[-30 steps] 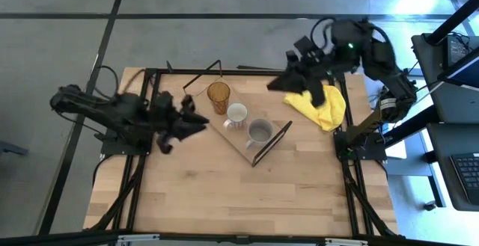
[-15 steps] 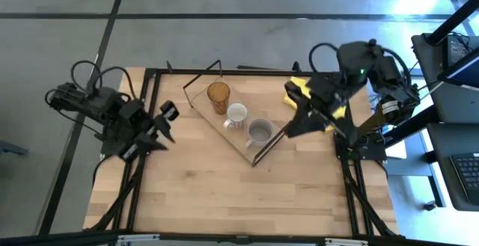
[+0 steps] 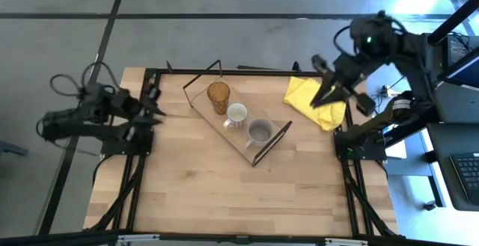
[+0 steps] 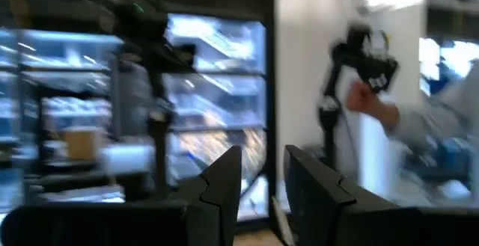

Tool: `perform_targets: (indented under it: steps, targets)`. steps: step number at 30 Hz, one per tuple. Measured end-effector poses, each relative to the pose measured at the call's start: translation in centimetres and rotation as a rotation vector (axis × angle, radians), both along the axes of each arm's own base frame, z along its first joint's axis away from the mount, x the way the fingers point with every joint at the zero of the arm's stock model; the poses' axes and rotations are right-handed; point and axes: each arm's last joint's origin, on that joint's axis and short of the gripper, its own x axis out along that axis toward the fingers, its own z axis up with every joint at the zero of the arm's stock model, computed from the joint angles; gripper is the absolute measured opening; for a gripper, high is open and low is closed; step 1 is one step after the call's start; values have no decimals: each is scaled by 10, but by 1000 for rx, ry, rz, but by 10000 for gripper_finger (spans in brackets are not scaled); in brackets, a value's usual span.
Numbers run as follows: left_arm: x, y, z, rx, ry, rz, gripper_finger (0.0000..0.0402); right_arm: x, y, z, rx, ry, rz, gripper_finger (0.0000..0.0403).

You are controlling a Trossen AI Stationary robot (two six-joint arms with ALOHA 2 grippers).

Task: Stack small to large cups/mugs on shelf
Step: Return to Home Position

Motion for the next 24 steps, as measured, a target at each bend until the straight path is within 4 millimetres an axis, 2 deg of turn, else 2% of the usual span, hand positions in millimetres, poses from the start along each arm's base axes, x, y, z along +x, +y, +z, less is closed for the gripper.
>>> perform_targets:
  steps: [3, 7, 10, 13, 17, 20, 22, 24]
  targets:
    - [-17, 5, -16, -73, -71, 83, 96, -5, -16, 0, 2, -24, -16, 39]
    - [-21, 16, -47, -239, -86, 369, 96, -1, -28, -13, 3, 33, -30, 39]
    - [-17, 18, -68, -268, -81, 424, 96, 15, -43, -35, 78, 43, 36, 39]
    - [-15, 19, -81, -293, -72, 425, 96, 36, -60, -70, 163, 68, 24, 39]
    - [-10, 20, -99, -363, 32, 468, 96, 45, -79, -109, 215, 68, -234, 39]
    - [-7, 18, -109, -369, 80, 416, 96, 38, -82, -128, 216, -54, -295, 39]
    - [-7, 17, -117, -396, 108, 415, 96, 24, -79, -138, 229, -100, -358, 39]
    - [-6, 17, -131, -426, 175, 428, 96, 9, -75, -158, 245, -99, -412, 39]
